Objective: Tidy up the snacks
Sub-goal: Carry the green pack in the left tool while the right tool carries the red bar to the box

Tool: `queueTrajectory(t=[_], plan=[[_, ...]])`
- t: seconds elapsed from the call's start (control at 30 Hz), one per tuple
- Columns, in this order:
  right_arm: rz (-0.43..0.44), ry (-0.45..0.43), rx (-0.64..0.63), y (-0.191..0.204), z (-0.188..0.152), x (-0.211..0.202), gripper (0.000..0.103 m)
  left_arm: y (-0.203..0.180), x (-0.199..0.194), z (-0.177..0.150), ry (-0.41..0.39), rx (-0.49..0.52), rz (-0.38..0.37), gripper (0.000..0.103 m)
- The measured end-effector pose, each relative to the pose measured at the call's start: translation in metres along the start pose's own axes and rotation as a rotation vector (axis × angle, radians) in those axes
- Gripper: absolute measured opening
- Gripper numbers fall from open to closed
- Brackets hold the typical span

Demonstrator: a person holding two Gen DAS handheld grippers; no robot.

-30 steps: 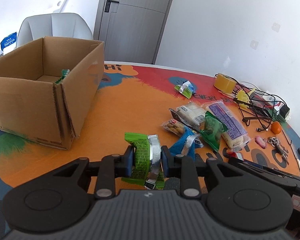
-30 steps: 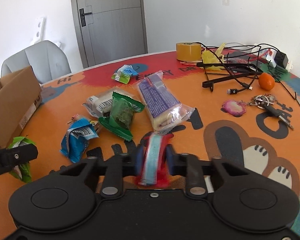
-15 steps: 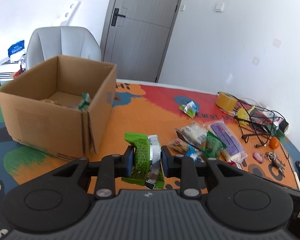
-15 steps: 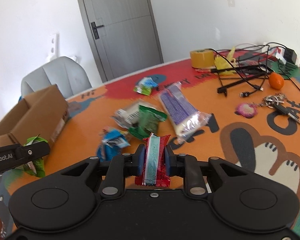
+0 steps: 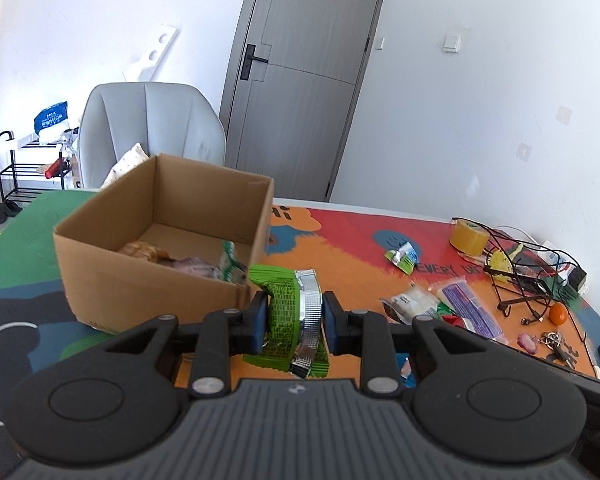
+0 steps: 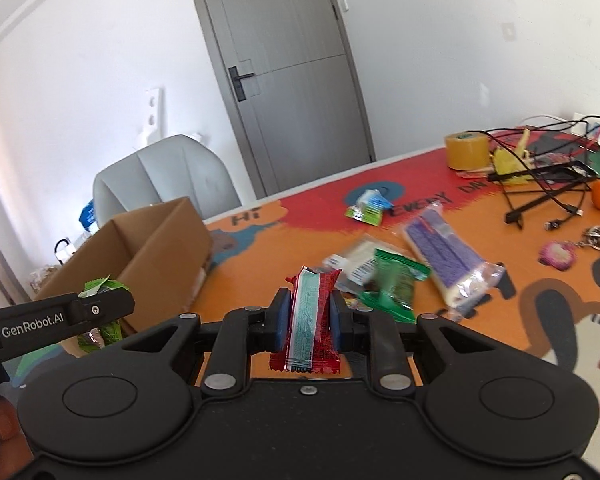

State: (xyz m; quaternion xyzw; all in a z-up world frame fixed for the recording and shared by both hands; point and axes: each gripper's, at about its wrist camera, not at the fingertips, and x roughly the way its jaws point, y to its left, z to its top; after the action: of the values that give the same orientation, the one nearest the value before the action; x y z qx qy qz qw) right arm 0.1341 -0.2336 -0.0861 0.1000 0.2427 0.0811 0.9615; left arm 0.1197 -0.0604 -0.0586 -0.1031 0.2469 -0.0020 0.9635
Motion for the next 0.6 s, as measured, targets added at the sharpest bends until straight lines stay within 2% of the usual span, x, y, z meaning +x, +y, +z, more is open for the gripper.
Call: queueTrajectory(t=[0.6], plan=[[0.111, -0.03, -0.065, 0.061, 0.028, 0.011, 0.022, 0.052, -0.016, 0.044, -0.082, -0.058, 0.08, 0.027]])
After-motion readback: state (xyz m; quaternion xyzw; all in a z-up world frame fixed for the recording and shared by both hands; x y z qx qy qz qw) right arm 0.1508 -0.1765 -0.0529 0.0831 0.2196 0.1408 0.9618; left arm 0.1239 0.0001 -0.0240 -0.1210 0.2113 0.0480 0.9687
